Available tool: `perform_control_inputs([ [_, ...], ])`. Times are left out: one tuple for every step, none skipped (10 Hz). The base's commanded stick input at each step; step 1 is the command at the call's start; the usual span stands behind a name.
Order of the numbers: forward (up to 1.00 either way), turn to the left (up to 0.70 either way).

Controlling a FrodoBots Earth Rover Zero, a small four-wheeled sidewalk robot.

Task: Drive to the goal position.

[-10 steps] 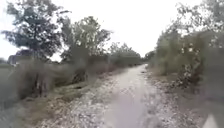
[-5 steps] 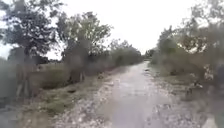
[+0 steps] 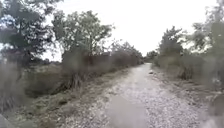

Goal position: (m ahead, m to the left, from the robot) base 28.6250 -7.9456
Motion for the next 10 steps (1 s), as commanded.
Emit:
perform_control_inputs([
  [0.85, 0.0],
  [0.85, 0.0],
  [0.85, -0.18],
  [0.85, -0.34],
  [0.85, -0.34],
  [0.85, -0.34],
  [0.85, -0.34],
  [0.85, -0.34],
  [0.85, -0.34],
  [0.85, -0.34],
])
